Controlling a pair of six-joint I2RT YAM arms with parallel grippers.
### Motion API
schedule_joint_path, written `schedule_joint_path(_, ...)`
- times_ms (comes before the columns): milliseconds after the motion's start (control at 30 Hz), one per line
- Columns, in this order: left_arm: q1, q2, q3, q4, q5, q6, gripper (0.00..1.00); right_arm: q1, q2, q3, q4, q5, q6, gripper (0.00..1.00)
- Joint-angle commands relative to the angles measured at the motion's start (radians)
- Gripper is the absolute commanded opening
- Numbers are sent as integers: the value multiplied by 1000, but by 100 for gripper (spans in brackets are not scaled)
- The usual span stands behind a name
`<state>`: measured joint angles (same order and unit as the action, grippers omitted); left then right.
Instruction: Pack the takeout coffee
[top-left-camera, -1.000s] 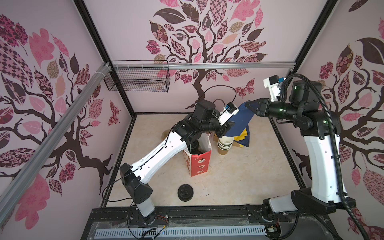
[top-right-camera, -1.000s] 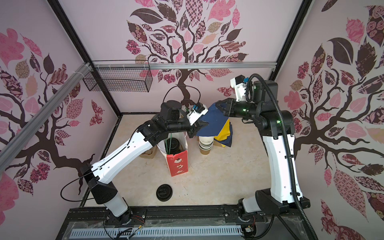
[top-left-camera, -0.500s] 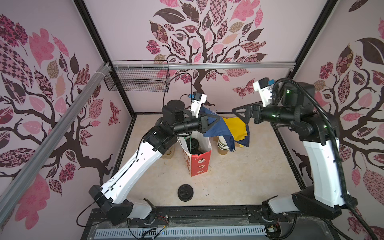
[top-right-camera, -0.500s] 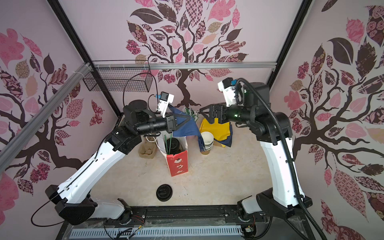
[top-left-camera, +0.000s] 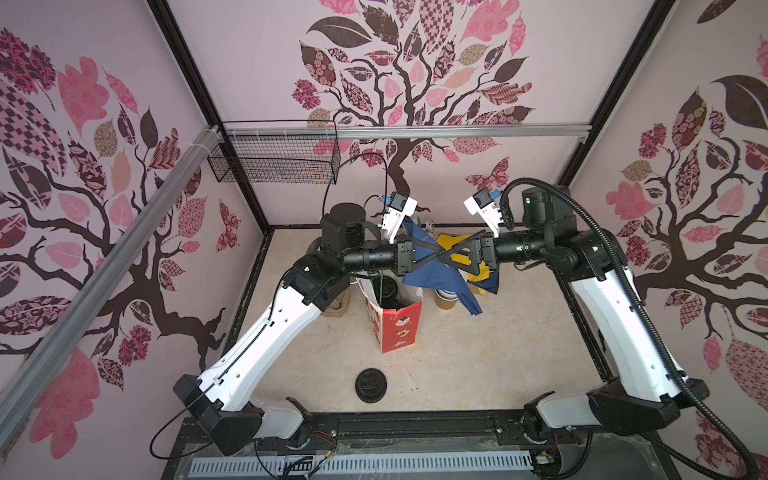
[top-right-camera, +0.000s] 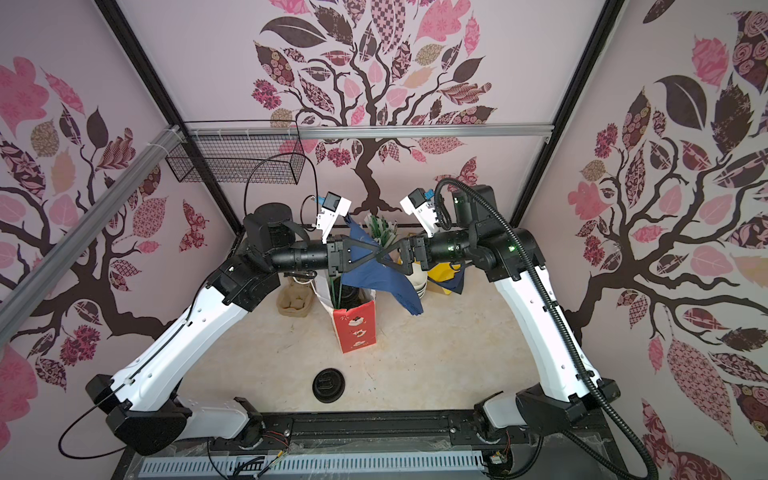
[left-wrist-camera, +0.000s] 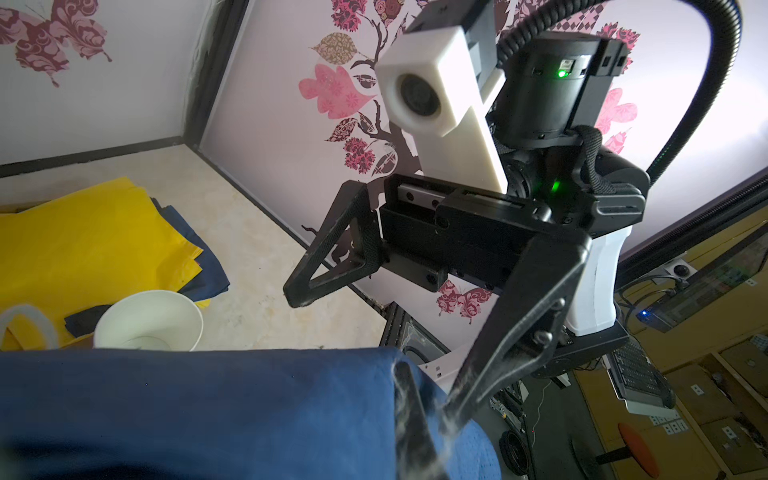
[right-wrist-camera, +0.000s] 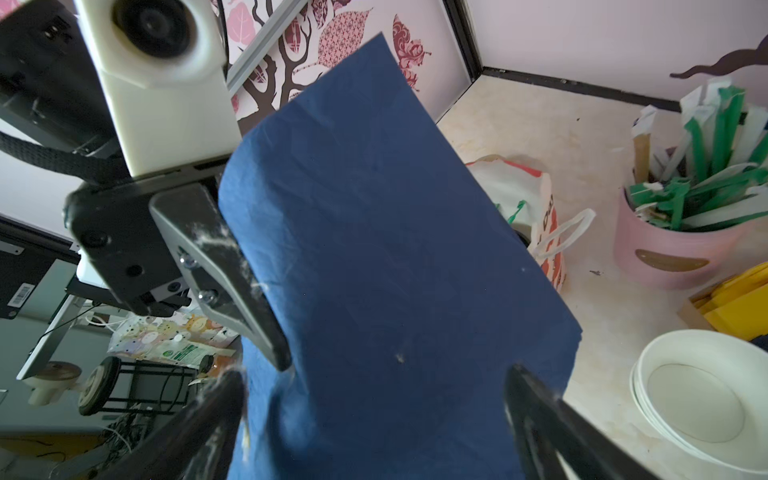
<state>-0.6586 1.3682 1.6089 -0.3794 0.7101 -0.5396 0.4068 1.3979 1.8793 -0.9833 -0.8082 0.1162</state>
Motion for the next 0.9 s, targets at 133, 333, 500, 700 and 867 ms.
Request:
schedule_joint_path(133, 5, 8, -7, 51, -1, -7, 0, 23, -54, -72, 89, -62, 33, 95)
schedule_joint_path(333, 5, 9, -10, 65, -63, -20, 0, 24, -61, -89, 106, -83, 43, 65)
schedule_joint_path(500, 5, -7, -10, 81, -112, -15, 25, 24, -63, -84, 105, -57, 61, 22)
schedule_joint_path(700, 5, -93, -19, 20, -316, 38, 76, 24, -64, -47, 139, 22, 123, 0)
schedule_joint_path(867, 5, -306, -123, -60, -810, 39, 87, 33, -47, -12, 260, 94, 289, 0)
